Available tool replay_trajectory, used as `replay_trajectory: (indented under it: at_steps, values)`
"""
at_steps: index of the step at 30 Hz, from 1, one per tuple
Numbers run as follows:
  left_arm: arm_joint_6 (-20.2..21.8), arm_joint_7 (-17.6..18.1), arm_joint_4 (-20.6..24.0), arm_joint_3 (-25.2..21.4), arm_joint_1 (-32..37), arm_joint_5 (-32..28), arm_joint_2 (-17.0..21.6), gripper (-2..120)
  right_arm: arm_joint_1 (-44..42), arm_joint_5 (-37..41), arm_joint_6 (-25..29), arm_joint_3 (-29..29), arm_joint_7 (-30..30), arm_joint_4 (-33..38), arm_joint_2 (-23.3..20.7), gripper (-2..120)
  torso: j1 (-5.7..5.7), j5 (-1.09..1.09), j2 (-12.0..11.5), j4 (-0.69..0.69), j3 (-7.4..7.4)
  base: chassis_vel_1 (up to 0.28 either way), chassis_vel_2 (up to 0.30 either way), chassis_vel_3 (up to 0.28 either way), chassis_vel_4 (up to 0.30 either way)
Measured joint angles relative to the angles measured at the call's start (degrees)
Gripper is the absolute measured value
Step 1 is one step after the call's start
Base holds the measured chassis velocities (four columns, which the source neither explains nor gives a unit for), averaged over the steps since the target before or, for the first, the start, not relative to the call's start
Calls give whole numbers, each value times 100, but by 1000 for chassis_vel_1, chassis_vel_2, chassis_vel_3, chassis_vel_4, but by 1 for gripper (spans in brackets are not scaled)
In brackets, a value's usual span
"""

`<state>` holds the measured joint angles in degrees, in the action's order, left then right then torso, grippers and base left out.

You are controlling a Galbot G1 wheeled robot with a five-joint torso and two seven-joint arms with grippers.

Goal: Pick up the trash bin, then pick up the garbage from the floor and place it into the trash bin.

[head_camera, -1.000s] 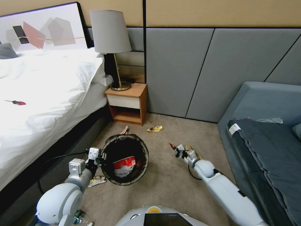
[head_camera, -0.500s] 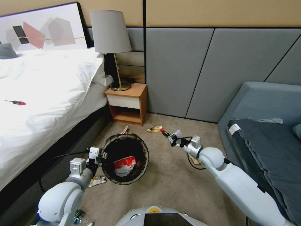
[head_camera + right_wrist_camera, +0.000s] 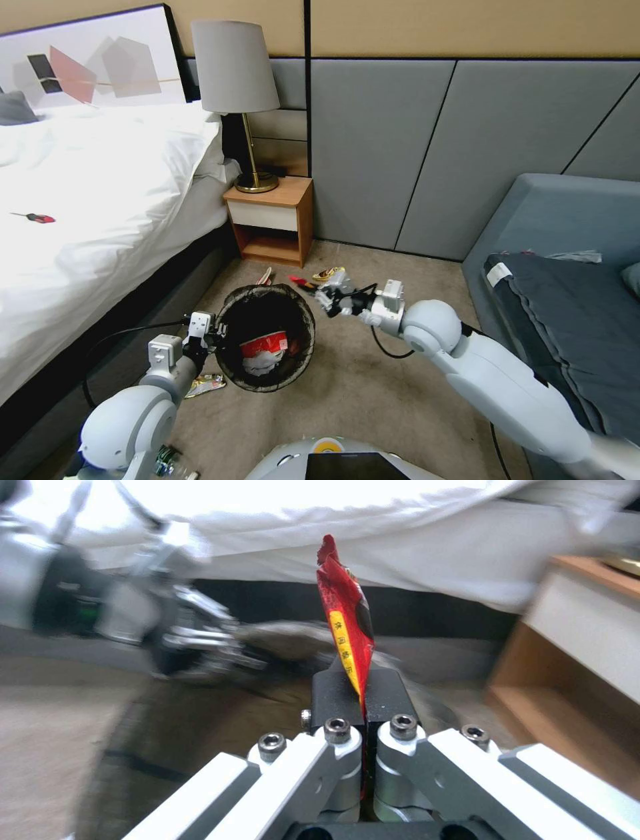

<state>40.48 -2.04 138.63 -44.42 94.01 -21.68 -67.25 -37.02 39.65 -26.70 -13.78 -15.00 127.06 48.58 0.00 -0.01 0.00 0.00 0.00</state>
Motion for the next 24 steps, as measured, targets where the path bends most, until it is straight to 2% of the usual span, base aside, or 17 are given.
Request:
replay_trajectory:
  at_steps: [15, 24]
  values:
    - [0, 2, -13, 11, -17, -15, 24, 1, 356, 42, -270, -828, 207, 40, 106, 0, 0, 0, 0, 0, 0, 0, 0, 0, 0]
    - [0, -1, -39, 18, -45, -21, 31, 1, 255, -108, -323, -882, 314, -60, 115, 0, 0, 1, 0, -1, 0, 0, 0, 0, 0]
